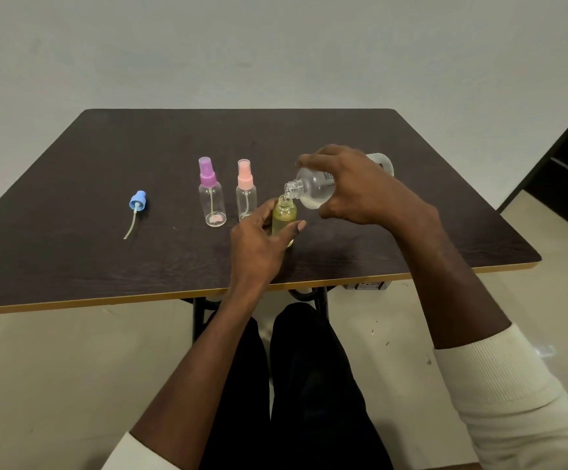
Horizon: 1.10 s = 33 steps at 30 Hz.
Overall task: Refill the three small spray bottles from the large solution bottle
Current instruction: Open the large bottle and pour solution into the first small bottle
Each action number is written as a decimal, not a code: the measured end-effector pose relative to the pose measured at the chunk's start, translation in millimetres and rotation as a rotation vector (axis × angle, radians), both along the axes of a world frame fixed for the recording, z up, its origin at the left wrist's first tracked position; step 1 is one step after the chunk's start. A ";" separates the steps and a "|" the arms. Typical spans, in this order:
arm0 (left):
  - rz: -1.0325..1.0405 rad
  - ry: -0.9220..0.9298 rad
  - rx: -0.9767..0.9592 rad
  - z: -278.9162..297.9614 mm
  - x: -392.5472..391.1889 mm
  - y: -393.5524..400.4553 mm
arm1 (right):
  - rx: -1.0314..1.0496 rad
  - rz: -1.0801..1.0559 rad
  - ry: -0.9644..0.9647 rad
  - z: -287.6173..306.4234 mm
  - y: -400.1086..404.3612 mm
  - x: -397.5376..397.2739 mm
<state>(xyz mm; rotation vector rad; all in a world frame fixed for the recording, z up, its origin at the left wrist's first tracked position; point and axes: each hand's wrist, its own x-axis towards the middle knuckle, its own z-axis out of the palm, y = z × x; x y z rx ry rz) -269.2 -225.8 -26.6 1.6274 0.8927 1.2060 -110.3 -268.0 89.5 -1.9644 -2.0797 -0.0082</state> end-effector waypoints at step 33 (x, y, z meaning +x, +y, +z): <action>0.016 0.007 -0.011 0.8 0.2 0.1 | -0.016 -0.005 -0.008 3.2 -0.4 -1.2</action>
